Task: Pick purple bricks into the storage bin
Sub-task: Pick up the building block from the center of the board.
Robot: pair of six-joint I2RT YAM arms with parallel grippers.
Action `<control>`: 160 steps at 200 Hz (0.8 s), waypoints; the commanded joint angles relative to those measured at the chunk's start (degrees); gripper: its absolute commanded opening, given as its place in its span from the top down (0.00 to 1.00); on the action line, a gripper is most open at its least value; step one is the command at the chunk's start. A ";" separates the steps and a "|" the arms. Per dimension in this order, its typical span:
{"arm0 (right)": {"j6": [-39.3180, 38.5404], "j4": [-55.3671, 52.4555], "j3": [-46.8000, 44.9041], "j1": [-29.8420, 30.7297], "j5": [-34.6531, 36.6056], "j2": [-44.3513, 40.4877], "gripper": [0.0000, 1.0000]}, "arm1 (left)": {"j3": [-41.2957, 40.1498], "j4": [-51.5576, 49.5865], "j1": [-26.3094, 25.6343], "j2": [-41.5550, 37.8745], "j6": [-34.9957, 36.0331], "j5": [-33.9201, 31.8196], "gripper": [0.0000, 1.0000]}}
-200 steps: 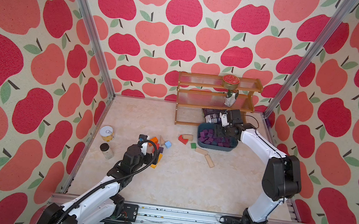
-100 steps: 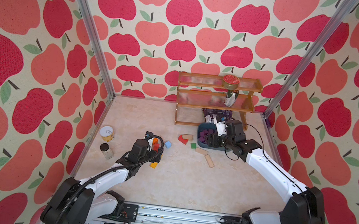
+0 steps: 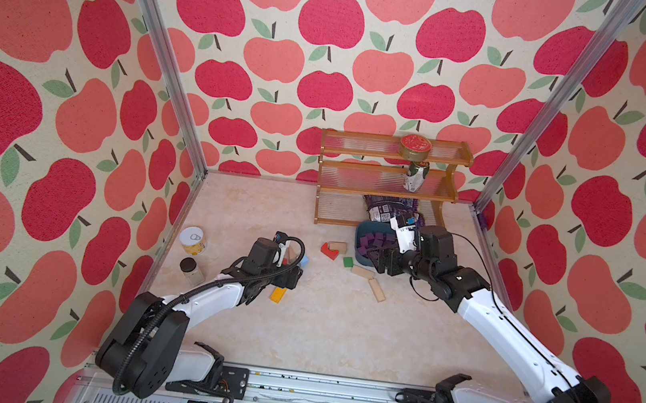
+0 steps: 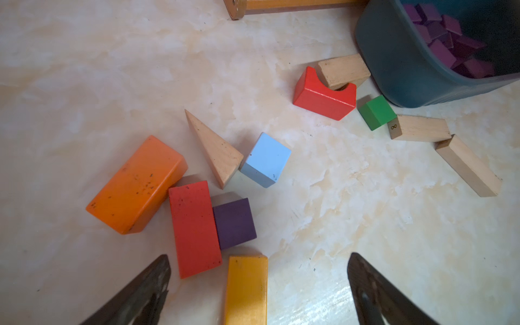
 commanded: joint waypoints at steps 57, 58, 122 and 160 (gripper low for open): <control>-0.10 -3.88 -2.73 -0.63 3.38 -1.69 0.17 | 4.04 -2.74 -0.14 7.77 -1.04 13.49 0.06; -0.08 -3.88 -2.76 -0.67 3.38 -1.69 0.17 | 4.09 -2.72 -0.14 7.96 -1.12 13.37 0.06; -0.08 -3.90 -4.00 -1.49 3.78 -2.22 0.17 | 5.64 -3.33 -2.38 11.36 -1.96 4.26 0.06; 0.02 -3.89 -4.55 -2.27 3.70 -2.13 0.17 | 4.60 -3.15 -2.57 9.55 -2.15 0.20 0.06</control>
